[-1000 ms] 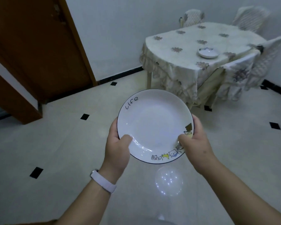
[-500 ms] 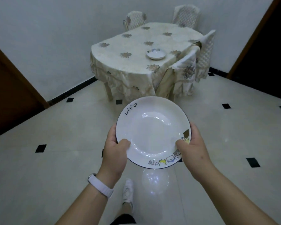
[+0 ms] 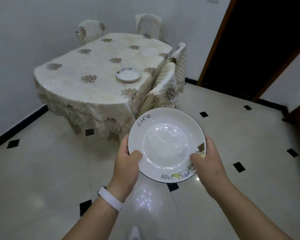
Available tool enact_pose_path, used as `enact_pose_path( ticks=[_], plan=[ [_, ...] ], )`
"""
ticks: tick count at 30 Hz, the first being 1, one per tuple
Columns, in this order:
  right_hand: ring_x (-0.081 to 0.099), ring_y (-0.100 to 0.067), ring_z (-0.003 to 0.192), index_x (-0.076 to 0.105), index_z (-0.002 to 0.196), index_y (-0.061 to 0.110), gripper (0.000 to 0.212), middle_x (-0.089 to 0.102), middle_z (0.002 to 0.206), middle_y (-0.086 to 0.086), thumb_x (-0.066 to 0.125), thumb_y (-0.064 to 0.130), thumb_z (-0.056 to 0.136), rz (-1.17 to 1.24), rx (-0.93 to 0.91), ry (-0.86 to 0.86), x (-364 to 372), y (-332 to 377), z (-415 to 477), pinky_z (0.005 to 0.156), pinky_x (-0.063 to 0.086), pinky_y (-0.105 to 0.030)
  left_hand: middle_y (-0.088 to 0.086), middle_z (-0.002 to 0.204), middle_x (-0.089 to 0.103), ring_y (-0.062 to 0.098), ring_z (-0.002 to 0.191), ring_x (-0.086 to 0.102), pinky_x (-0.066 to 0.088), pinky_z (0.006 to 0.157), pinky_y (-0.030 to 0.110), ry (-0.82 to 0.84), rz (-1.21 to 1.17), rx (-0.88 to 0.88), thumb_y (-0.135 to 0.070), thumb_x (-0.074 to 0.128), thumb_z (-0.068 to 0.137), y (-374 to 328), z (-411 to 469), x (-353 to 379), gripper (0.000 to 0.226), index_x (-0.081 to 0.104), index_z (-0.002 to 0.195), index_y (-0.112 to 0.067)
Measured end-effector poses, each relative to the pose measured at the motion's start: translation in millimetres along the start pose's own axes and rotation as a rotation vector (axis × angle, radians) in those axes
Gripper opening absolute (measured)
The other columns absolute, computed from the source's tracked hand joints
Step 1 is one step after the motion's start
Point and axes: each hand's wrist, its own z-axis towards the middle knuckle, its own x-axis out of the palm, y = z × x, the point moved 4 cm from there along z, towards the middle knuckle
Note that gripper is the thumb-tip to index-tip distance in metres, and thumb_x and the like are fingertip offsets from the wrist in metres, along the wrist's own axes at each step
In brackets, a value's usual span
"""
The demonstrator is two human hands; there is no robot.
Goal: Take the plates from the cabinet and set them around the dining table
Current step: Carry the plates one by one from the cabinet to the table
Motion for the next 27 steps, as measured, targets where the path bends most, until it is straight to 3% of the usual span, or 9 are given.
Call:
enact_pose_path(
  ticks=[2, 5, 9, 14, 17, 22, 27],
  plan=[
    [0.064, -0.005, 0.087, 0.052, 0.121, 0.038, 0.058, 0.066, 0.101, 0.008, 0.051, -0.001, 0.078, -0.005, 0.006, -0.055, 5, 3, 17, 0.074, 0.050, -0.026, -0.002, 0.109, 0.072, 0.013, 0.095, 0.068, 0.053, 0.068, 0.022, 0.038, -0.001, -0.011, 0.003, 0.045, 0.075, -3, 30, 5, 0.058, 0.061, 0.123, -0.025],
    [0.064, -0.013, 0.093, 0.052, 0.116, 0.045, 0.058, 0.066, 0.103, 0.008, 0.052, 0.005, 0.074, 0.009, 0.036, -0.130, 2, 3, 39, 0.077, 0.052, -0.031, -0.011, 0.098, 0.074, 0.007, 0.087, 0.068, 0.053, 0.064, 0.020, 0.098, 0.014, -0.031, 0.014, 0.040, 0.082, -7, 62, 20, 0.059, 0.062, 0.118, -0.027],
    [0.063, -0.007, 0.085, 0.052, 0.107, 0.048, 0.058, 0.066, 0.099, 0.010, 0.048, -0.004, 0.081, 0.015, 0.062, -0.210, -11, 5, 64, 0.070, 0.047, -0.023, -0.008, 0.100, 0.073, 0.006, 0.086, 0.068, 0.052, 0.064, 0.020, 0.205, 0.048, -0.041, 0.016, 0.039, 0.082, -5, 99, 47, 0.061, 0.062, 0.121, -0.025],
    [0.062, 0.002, 0.077, 0.052, 0.106, 0.047, 0.058, 0.067, 0.095, 0.012, 0.048, -0.006, 0.082, 0.043, 0.087, -0.282, -36, -2, 111, 0.065, 0.047, -0.015, -0.004, 0.106, 0.071, 0.010, 0.088, 0.067, 0.053, 0.064, 0.024, 0.265, 0.059, -0.083, 0.001, 0.046, 0.071, 6, 150, 92, 0.060, 0.063, 0.121, -0.028],
    [0.062, 0.003, 0.077, 0.051, 0.109, 0.046, 0.059, 0.067, 0.097, 0.011, 0.048, -0.007, 0.082, 0.070, 0.090, -0.297, -56, -9, 150, 0.062, 0.047, -0.011, -0.004, 0.102, 0.072, 0.011, 0.087, 0.067, 0.052, 0.064, 0.024, 0.308, 0.080, -0.068, 0.009, 0.042, 0.077, 11, 181, 124, 0.060, 0.065, 0.118, -0.029],
    [0.061, 0.005, 0.078, 0.050, 0.103, 0.049, 0.059, 0.065, 0.098, 0.014, 0.047, -0.006, 0.082, 0.098, 0.089, -0.272, -93, -14, 235, 0.060, 0.045, -0.007, -0.006, 0.104, 0.073, 0.013, 0.092, 0.067, 0.055, 0.072, 0.032, 0.260, 0.108, -0.070, -0.002, 0.044, 0.068, 24, 245, 187, 0.060, 0.067, 0.112, -0.035],
    [0.061, 0.003, 0.084, 0.049, 0.110, 0.047, 0.058, 0.064, 0.103, 0.014, 0.047, -0.003, 0.082, 0.112, 0.090, -0.235, -153, -2, 323, 0.059, 0.045, -0.006, -0.006, 0.108, 0.072, 0.014, 0.095, 0.068, 0.054, 0.068, 0.025, 0.269, 0.155, -0.056, 0.008, 0.043, 0.078, 17, 308, 274, 0.060, 0.063, 0.121, -0.029]
  ],
)
